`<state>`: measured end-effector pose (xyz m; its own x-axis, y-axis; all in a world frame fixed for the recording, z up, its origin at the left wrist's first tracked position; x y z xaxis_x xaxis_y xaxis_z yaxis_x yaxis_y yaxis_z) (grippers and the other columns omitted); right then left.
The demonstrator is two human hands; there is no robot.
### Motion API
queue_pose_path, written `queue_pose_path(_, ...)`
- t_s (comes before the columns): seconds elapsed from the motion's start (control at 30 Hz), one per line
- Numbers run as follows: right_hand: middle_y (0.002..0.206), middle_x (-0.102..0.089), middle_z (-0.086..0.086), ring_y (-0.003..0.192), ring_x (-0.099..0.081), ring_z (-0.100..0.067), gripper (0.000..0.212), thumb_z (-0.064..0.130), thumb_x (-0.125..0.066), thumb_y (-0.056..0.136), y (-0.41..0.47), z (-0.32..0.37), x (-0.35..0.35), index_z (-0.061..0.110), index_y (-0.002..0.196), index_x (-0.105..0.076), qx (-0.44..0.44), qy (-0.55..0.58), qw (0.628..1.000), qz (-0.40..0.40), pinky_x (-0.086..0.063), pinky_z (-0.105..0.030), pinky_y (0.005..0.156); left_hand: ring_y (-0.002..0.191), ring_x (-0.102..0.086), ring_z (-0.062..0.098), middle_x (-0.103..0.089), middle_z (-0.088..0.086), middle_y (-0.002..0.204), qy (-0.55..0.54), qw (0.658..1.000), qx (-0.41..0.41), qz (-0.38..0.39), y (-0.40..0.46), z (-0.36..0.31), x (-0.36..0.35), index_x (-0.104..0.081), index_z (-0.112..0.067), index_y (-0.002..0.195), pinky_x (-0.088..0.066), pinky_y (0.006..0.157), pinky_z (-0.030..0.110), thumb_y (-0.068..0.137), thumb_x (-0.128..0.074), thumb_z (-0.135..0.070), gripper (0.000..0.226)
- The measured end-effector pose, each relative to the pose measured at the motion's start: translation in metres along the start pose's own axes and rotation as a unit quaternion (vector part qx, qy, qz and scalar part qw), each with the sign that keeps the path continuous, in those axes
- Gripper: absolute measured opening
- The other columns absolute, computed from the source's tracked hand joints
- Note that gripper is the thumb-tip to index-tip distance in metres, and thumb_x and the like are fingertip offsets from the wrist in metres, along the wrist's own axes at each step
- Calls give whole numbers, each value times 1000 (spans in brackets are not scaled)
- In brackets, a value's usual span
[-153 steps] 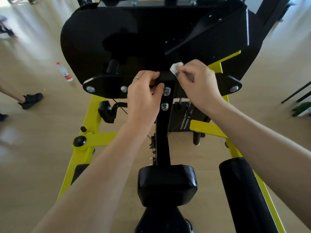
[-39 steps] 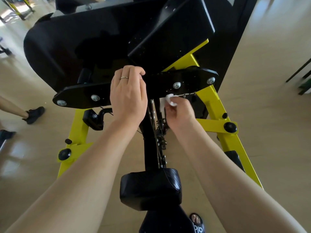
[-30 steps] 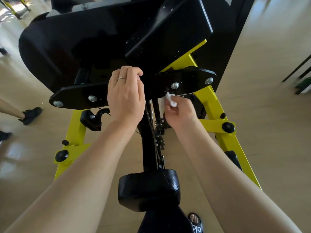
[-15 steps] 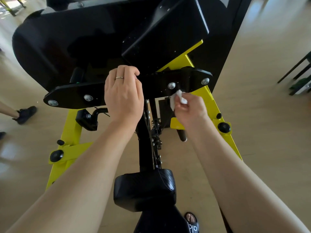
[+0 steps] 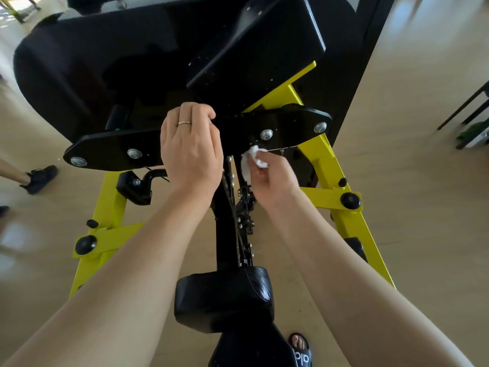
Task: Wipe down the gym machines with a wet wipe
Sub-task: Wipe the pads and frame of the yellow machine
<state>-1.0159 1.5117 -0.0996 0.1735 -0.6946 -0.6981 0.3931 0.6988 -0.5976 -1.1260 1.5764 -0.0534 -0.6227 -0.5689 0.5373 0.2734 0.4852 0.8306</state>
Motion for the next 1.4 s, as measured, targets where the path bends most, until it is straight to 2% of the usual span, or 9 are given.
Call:
queue_pose_path(0.17, 109, -71, -12, 103, -71, -19, 10, -4, -66, 92, -20, 6, 6, 1, 101, -67, 3, -20, 999, -27, -51, -29, 105, 94, -59, 26, -65, 6, 98, 1, 1000, -1, -6, -2, 0, 0, -66, -8, 100, -49, 83, 36, 97, -46, -3, 21)
queue_pose_path(0.3, 102, -73, -2, 88, -72, -8, 18, 2, -69, 92, -32, 6, -1, 13, 107, -69, 120, -66, 988, -67, -52, -13, 71, 93, -59, 26, -65, 7, 98, -3, 1000, -4, -7, -2, 0, 0, -65, -8, 99, -48, 83, 36, 96, -46, -1, 21)
queue_pose_path(0.53, 92, -69, 4, 82, -67, -8, 19, 9, -74, 89, -37, -22, -40, 22, 98, -66, 142, -86, 978, -125, -45, -11, 57, 91, -58, 24, -66, 6, 97, 7, 1000, -2, -14, -2, 1, -1, -65, -9, 98, -46, 83, 34, 93, -47, 0, 21)
queue_pose_path(0.63, 100, -72, 7, 95, -67, -3, 14, 13, -75, 89, -39, -19, -44, 22, 99, -72, 179, -141, 970, -84, -44, -11, 67, 89, -60, 24, -67, 5, 94, 17, 1000, 6, -25, -1, 1, -4, -67, -9, 95, -48, 81, 34, 91, -48, 2, 22)
queue_pose_path(0.73, 103, -69, 10, 90, -64, 1, 15, 17, -71, 94, -49, -10, -45, 17, 109, -74, 353, -304, 883, -54, -48, -7, 69, 90, -62, 26, -68, 6, 94, 17, 1000, 9, -24, -1, 1, -4, -68, -8, 95, -49, 83, 36, 92, -48, 2, 22)
queue_pose_path(0.83, 110, -64, 1, 98, -59, -6, 18, 4, -64, 94, -44, 2, -36, 8, 109, -72, 551, -451, 702, 3, -48, -13, 82, 96, -62, 28, -68, 8, 101, -12, 1000, 14, 0, -1, 2, -1, -67, -5, 102, -49, 88, 38, 96, -45, -3, 23)
queue_pose_path(0.97, 125, -64, -9, 113, -60, -22, 32, -4, -57, 92, -23, 10, -35, 3, 120, -70, 583, -618, 519, 97, -51, -31, 97, 101, -63, 30, -69, 9, 109, -21, 1000, 10, 17, 0, 1, 2, -68, -4, 110, -51, 90, 41, 101, -39, -10, 31)
queue_pose_path(1.2, 124, -68, -11, 110, -64, -29, 36, -7, -59, 90, -21, 7, -46, 1, 124, -69, 585, -632, 449, 237, -51, -34, 99, 103, -66, 28, -71, 9, 112, -7, 1000, 3, -2, 1, 3, -1, -69, -4, 113, -53, 91, 37, 108, -32, -15, 40)
queue_pose_path(1.4, 128, -67, -13, 116, -66, -27, 30, -3, -58, 95, -13, 41, -14, -1, 122, -71, 649, -612, 425, 155, -52, -37, 103, 105, -63, 27, -69, 8, 114, -16, 1000, 0, 1, -2, 3, -1, -67, -4, 117, -50, 92, 36, 102, -44, -4, 27)
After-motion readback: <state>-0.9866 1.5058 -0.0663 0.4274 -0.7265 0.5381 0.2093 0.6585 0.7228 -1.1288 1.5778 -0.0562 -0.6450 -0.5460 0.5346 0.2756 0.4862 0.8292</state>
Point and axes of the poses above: each hand's wrist, its own y-axis towards the middle knuckle, its own x-axis out of the back of the hand, z = x × y, the point moved 1 cm from there along y, towards the middle knuckle
